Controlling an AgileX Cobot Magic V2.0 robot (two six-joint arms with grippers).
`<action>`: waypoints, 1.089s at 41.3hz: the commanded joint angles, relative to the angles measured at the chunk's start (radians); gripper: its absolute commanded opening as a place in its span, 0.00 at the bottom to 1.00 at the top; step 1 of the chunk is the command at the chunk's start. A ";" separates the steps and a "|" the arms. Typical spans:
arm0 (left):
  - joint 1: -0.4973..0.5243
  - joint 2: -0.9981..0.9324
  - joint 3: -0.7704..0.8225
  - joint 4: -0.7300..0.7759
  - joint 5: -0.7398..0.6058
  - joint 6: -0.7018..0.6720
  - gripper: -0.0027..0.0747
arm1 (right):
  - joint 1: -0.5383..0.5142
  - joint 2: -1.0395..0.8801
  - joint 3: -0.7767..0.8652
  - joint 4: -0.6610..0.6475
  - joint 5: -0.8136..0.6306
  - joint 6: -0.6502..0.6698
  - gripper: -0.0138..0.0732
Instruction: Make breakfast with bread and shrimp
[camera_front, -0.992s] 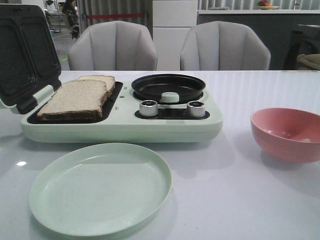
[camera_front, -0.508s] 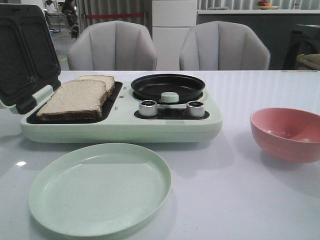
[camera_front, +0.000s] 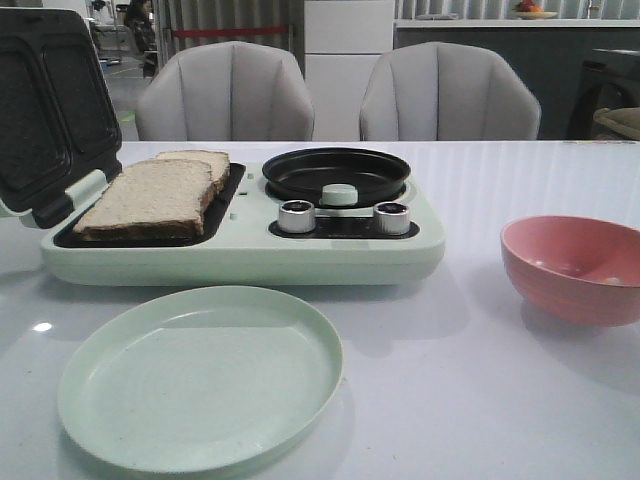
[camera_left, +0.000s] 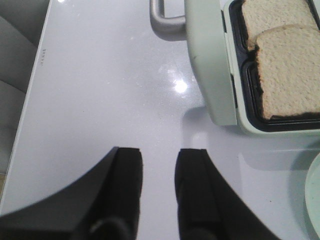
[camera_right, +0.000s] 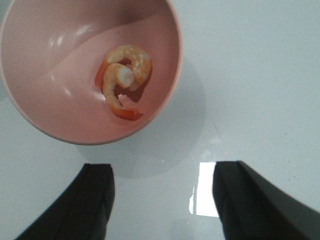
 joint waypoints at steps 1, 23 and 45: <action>0.066 0.054 -0.080 -0.080 -0.073 0.065 0.37 | -0.007 -0.036 -0.030 0.006 -0.025 -0.008 0.76; 0.406 0.432 -0.317 -0.684 -0.030 0.448 0.37 | -0.007 -0.036 -0.030 0.006 -0.025 -0.008 0.76; 0.383 0.741 -0.546 -0.824 -0.052 0.523 0.37 | -0.007 -0.036 -0.030 0.006 -0.025 -0.008 0.76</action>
